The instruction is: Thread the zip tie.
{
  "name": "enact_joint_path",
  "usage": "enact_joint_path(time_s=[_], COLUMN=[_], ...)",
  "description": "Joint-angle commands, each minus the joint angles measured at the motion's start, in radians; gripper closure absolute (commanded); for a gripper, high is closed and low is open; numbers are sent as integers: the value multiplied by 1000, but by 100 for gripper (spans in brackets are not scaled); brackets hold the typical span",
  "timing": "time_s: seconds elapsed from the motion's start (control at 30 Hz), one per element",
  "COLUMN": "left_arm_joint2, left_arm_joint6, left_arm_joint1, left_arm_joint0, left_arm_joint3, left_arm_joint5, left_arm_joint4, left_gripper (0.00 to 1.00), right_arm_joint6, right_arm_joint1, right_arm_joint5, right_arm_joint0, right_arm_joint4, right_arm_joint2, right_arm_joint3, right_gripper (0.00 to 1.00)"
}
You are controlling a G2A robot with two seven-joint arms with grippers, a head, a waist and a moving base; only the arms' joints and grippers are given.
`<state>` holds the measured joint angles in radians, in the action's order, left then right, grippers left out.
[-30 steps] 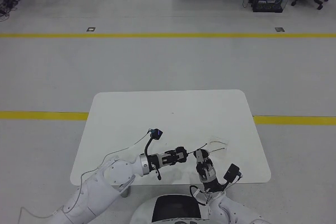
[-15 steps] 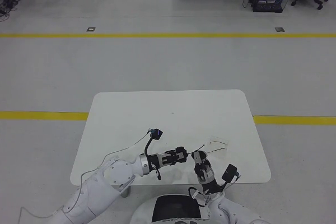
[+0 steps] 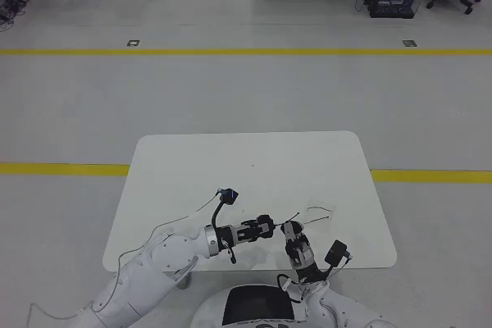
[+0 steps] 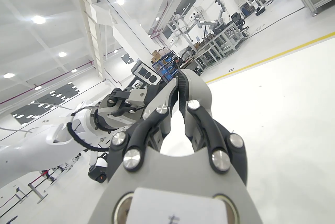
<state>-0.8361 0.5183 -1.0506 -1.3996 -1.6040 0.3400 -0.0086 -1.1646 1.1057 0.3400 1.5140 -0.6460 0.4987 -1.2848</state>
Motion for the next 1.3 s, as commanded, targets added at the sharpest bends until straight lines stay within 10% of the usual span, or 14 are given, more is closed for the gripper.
enact_joint_path(time_s=[0.0,0.53,0.6,0.63,0.67,1.27], left_arm_joint2=[0,0,0,0,0,0], left_arm_joint6=[0,0,0,0,0,0], left_arm_joint1=[0,0,0,0,0,0], left_arm_joint0=[0,0,0,0,0,0], left_arm_joint3=[0,0,0,0,0,0], left_arm_joint5=[0,0,0,0,0,0], left_arm_joint4=[0,0,0,0,0,0], left_gripper=[100,100,100,100,100,100], right_arm_joint6=[0,-5,-6,-5,-3,-65], right_arm_joint1=[1,6,4,3,2,-74], right_arm_joint5=[0,0,0,0,0,0], right_arm_joint0=[-2,-21,-22,-23,-23,30], right_arm_joint4=[2,7,9,9,9,-67], right_arm_joint2=[-2,-38,-40,-40,-41,-28], right_arm_joint3=[1,5,5,5,4,-45], right_gripper=[100,100,72,20,0,0])
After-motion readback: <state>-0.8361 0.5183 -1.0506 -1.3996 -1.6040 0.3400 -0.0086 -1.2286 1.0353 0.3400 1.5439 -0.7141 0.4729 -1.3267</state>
